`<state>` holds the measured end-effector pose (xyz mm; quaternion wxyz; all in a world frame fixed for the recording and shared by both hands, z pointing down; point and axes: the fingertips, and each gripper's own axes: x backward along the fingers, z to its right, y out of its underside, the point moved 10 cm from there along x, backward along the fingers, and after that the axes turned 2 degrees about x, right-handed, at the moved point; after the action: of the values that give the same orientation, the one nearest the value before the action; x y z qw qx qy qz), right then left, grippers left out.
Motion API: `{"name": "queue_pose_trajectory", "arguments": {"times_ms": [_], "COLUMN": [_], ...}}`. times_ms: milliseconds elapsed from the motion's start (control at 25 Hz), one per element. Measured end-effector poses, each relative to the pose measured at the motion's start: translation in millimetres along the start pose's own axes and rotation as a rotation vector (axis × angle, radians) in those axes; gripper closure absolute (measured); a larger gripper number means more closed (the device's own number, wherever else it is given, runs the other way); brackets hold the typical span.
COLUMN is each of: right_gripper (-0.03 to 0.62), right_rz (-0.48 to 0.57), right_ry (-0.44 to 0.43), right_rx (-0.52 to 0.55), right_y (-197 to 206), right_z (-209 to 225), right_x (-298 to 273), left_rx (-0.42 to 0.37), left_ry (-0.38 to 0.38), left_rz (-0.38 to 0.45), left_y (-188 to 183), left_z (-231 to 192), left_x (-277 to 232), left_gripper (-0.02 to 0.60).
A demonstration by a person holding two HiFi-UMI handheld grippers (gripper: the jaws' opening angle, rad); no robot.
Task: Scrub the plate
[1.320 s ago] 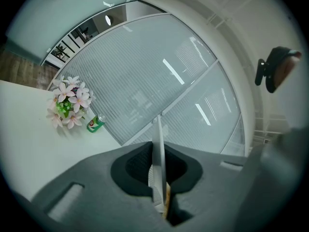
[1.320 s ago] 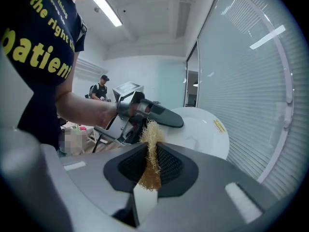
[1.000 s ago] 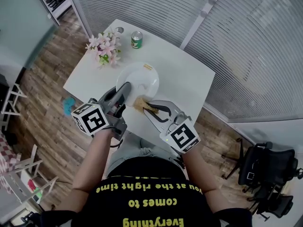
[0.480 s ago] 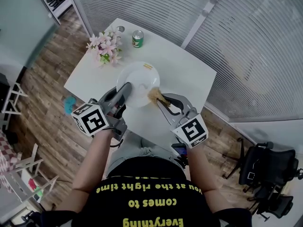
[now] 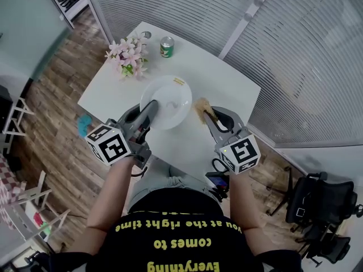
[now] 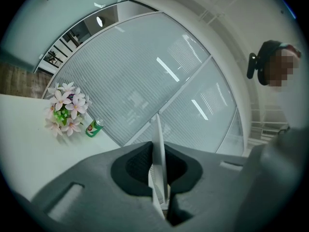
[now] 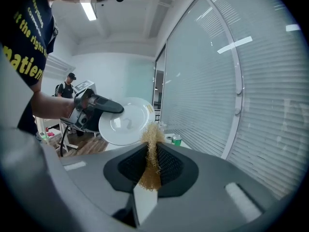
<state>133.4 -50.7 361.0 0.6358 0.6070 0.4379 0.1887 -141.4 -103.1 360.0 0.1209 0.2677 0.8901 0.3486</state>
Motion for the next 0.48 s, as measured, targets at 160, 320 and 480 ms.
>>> {"name": "queue_pose_trajectory", "arguments": {"times_ms": [160, 320, 480], "right_gripper": [0.543, 0.543, 0.543], "right_rz": [0.012, 0.023, 0.026], "right_ry": [0.029, 0.037, 0.041], "right_rx": [-0.018, -0.025, -0.027], "right_y": [-2, -3, -5], "right_z": [8, 12, 12], "right_x": [6, 10, 12], "left_rx": [-0.102, -0.191, -0.3], "left_ry": [-0.018, -0.031, -0.052], "left_rz": [-0.02, -0.039, -0.071], "left_y": [-2, -3, -3], "left_z": [5, 8, 12], "left_x": [0, -1, -3], "left_gripper": [0.56, 0.561, 0.561]}}
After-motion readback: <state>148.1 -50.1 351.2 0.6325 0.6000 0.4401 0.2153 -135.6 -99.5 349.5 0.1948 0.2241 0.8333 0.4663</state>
